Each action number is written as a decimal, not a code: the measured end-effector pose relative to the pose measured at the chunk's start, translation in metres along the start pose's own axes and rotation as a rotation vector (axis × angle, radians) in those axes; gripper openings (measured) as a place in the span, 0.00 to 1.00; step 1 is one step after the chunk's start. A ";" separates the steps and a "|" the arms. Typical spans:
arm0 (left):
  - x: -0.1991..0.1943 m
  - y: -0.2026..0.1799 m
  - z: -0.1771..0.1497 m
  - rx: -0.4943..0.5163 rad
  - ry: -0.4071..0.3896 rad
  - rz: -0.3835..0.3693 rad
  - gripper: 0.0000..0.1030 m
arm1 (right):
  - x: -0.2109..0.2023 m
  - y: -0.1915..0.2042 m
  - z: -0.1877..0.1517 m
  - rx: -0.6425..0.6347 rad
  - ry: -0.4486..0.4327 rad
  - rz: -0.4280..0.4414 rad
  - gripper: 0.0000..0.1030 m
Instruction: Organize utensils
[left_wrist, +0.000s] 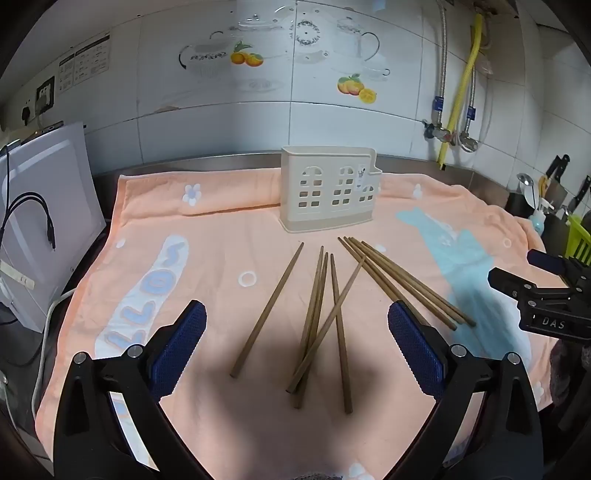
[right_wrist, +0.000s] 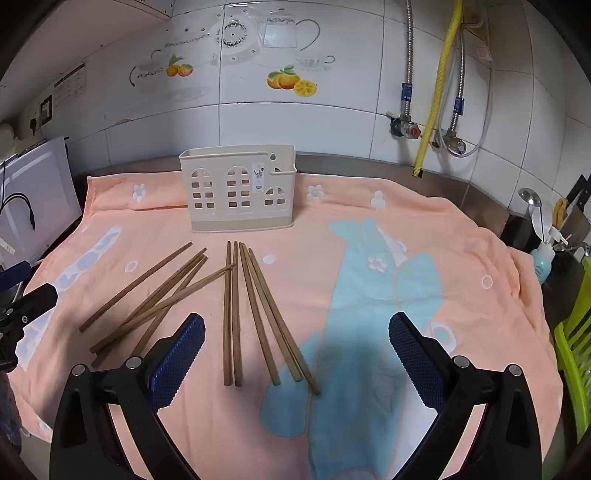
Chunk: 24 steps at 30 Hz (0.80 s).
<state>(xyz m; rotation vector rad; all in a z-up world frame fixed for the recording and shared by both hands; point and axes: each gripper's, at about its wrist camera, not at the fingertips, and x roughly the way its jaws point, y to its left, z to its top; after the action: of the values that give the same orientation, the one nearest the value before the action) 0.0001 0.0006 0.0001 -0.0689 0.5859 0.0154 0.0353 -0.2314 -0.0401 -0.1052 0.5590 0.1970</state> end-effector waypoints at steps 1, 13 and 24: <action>0.000 0.000 0.000 0.000 0.000 0.001 0.94 | 0.000 0.000 0.000 0.001 -0.002 0.000 0.94; -0.004 -0.007 0.005 0.012 -0.001 0.006 0.94 | 0.004 0.001 -0.003 0.000 -0.002 0.005 0.94; -0.003 -0.009 0.001 0.033 -0.013 0.006 0.94 | 0.000 0.005 -0.002 0.000 -0.009 0.007 0.94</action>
<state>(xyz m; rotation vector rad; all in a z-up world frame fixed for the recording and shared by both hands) -0.0015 -0.0083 0.0025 -0.0349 0.5731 0.0120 0.0334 -0.2269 -0.0424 -0.1026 0.5502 0.2046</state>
